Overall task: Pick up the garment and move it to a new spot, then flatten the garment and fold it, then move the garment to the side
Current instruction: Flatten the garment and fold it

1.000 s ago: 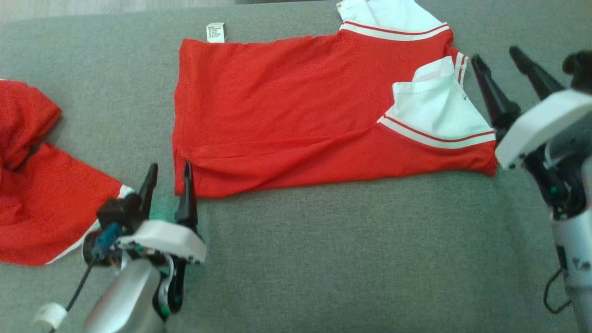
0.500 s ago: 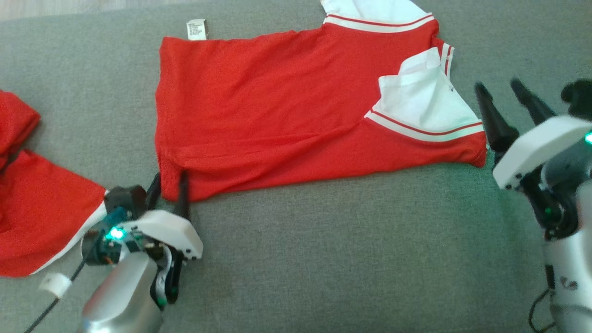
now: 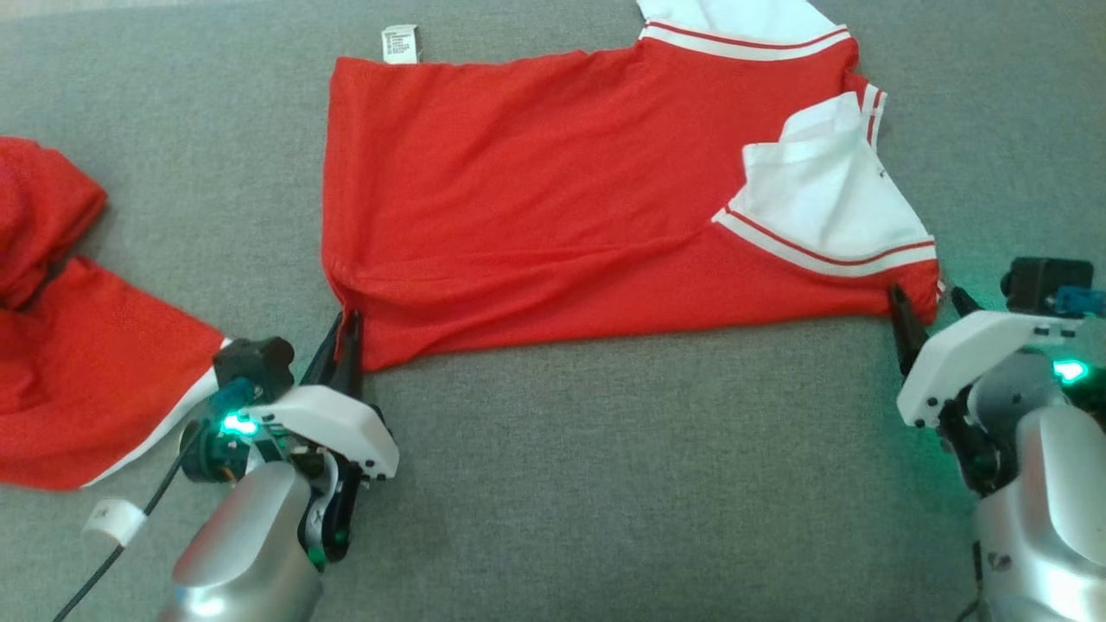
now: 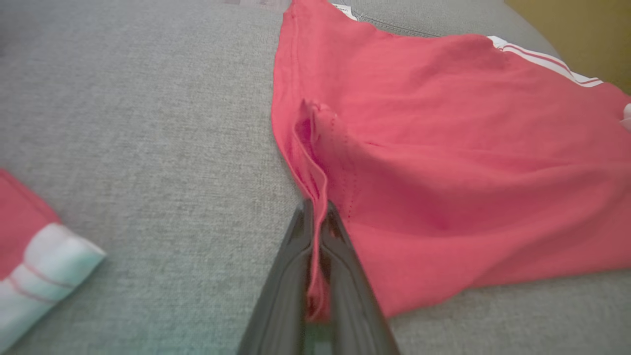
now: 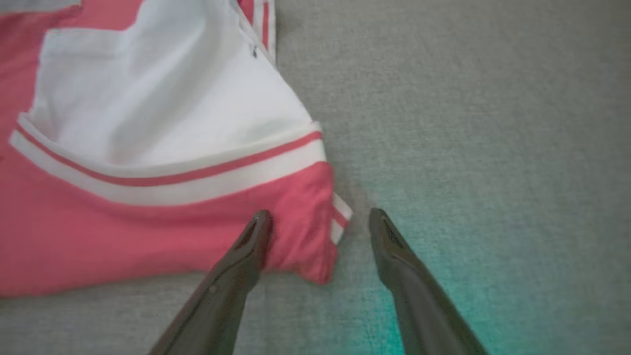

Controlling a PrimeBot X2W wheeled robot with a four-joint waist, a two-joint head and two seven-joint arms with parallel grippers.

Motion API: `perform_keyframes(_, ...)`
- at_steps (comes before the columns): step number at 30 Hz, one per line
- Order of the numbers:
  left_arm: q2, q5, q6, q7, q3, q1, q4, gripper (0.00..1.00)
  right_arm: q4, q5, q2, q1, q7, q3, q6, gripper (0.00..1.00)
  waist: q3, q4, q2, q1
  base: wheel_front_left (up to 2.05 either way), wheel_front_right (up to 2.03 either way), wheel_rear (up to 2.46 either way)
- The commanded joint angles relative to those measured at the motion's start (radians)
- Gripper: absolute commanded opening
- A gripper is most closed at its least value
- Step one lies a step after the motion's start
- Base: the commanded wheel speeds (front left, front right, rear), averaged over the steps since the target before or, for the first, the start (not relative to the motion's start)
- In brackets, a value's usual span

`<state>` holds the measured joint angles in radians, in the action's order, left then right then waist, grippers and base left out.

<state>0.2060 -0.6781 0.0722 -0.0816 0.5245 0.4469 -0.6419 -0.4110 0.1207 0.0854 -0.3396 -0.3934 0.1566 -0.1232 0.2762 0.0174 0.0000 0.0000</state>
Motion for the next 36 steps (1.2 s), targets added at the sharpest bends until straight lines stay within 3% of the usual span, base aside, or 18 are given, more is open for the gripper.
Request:
perform_keyframes(1, 0.022, -0.004, -0.001, -0.002, -0.017, 0.007, -0.005, 0.0, 0.018, -0.022, -0.01, -0.039, 0.009, -0.012, -0.008, 1.0, -0.002, 0.002, 0.0, 0.0, 0.0, 0.0, 0.0)
perform_keyframes(5, 0.018, -0.006, -0.01, -0.015, -0.013, 0.01, -0.018, 0.0, -0.035, -0.029, -0.028, -0.052, 0.004, -0.037, -0.008, 1.0, -0.01, 0.001, 0.0, 0.0, 0.0, 0.0, 0.0)
perform_keyframes(6, 0.018, -0.007, -0.012, -0.017, -0.013, 0.011, -0.021, 0.0, -0.047, -0.032, -0.03, -0.053, -0.001, -0.048, -0.008, 0.64, -0.012, -0.001, 0.0, 0.0, 0.0, 0.0, 0.0)
perform_keyframes(7, 0.018, -0.008, -0.014, -0.018, -0.013, 0.011, -0.025, 0.0, -0.057, -0.034, -0.031, -0.054, -0.002, -0.057, -0.008, 0.06, -0.015, -0.003, 0.0, 0.0, 0.0, 0.0, 0.0)
perform_keyframes(8, 0.018, -0.01, -0.015, -0.018, -0.012, 0.011, -0.029, 0.0, -0.062, -0.034, -0.031, -0.055, 0.0, -0.062, -0.008, 0.0, -0.018, -0.005, 0.0, 0.0, 0.0, 0.0, 0.0)
perform_keyframes(13, 0.023, -0.024, -0.032, -0.023, -0.013, -0.004, -0.037, 0.0, -0.03, -0.012, -0.033, -0.034, 0.009, -0.051, -0.008, 0.0, -0.054, -0.01, 0.0, 0.0, 0.0, 0.0, 0.0)
perform_keyframes(19, 0.063, -0.058, -0.024, -0.005, -0.037, -0.075, 0.044, 0.0, 0.149, 0.021, -0.03, 0.066, -0.056, -0.04, -0.008, 0.0, -0.111, -0.025, 0.0, 0.0, 0.0, 0.0, 0.0)
perform_keyframes(30, 0.157, -0.109, 0.099, 0.166, -0.032, -0.333, 0.374, 0.0, 0.465, 0.085, -0.034, 0.36, -0.262, 0.015, -0.008, 0.0, -0.159, -0.03, 0.0, 0.0, 0.0, 0.0, 0.0)
perform_keyframes(31, 0.162, -0.113, 0.112, 0.178, -0.033, -0.353, 0.402, 0.0, 0.478, 0.089, -0.034, 0.376, -0.267, 0.017, -0.008, 0.11, -0.159, -0.03, 0.0, 0.0, 0.0, 0.0, 0.0)
perform_keyframes(32, 0.167, -0.116, 0.124, 0.185, -0.034, -0.369, 0.426, 0.0, 0.485, 0.097, -0.034, 0.387, -0.267, 0.015, -0.008, 0.83, -0.16, -0.031, 0.0, 0.0, 0.0, 0.0, 0.0)
perform_keyframes(33, 0.17, -0.12, 0.135, 0.192, -0.035, -0.384, 0.447, 0.22, 0.486, 0.109, -0.035, 0.394, -0.263, 0.018, -0.008, 1.0, -0.16, -0.032, 0.0, 0.0, 0.0, 0.0, 0.0)
perform_keyframes(34, 0.174, -0.12, 0.141, 0.199, -0.034, -0.395, 0.463, 0.96, 0.484, 0.117, -0.035, 0.397, -0.259, 0.02, -0.008, 1.0, -0.16, -0.033, 0.0, 0.0, 0.0, 0.0, 0.0)
perform_keyframes(36, 0.181, -0.115, 0.151, 0.2, -0.034, -0.402, 0.489, 1.0, 0.477, 0.128, -0.035, 0.395, -0.251, 0.017, -0.008, 1.0, -0.162, -0.034, 0.0, 0.0, 0.0, 0.0, 0.0)
